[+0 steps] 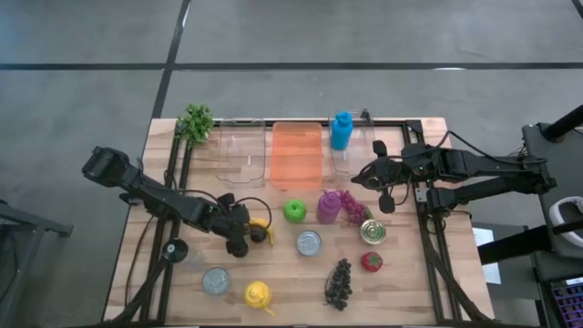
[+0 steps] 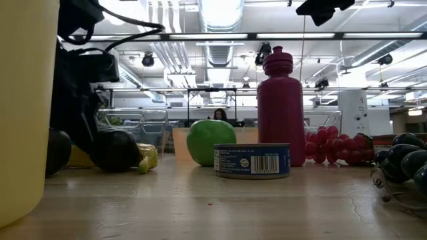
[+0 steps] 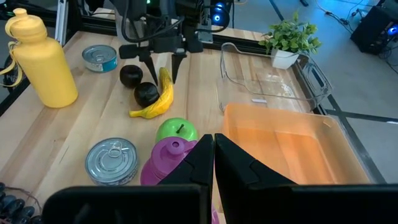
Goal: Pick & Place Food Item
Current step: Put the yellow banana into the left transparent bin
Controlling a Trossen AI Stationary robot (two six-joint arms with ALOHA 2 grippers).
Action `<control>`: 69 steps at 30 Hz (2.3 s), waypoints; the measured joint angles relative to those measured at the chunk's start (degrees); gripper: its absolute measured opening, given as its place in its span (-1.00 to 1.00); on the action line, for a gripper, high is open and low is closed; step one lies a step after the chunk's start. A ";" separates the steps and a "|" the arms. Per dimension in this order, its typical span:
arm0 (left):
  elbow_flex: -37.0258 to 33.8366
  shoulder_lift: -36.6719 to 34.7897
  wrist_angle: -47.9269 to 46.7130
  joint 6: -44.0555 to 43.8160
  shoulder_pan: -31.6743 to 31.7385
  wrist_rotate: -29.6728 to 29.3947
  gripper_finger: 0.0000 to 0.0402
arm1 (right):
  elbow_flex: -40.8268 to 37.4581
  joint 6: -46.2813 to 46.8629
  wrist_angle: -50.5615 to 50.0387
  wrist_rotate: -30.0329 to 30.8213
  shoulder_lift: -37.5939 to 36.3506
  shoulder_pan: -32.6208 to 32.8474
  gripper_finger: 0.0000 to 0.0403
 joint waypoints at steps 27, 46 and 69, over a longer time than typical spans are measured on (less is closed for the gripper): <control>-1.44 -0.60 0.96 -1.84 0.13 0.17 -0.70 | 0.00 0.17 -0.02 0.01 0.02 -0.02 -0.96; 18.43 -6.51 -20.52 -2.98 3.78 -13.32 -0.67 | 0.00 0.22 0.87 0.15 -0.04 0.01 -0.96; 22.66 -5.29 -25.38 -8.11 40.18 -14.21 -0.67 | -0.02 0.22 2.10 0.17 -0.09 0.01 -0.96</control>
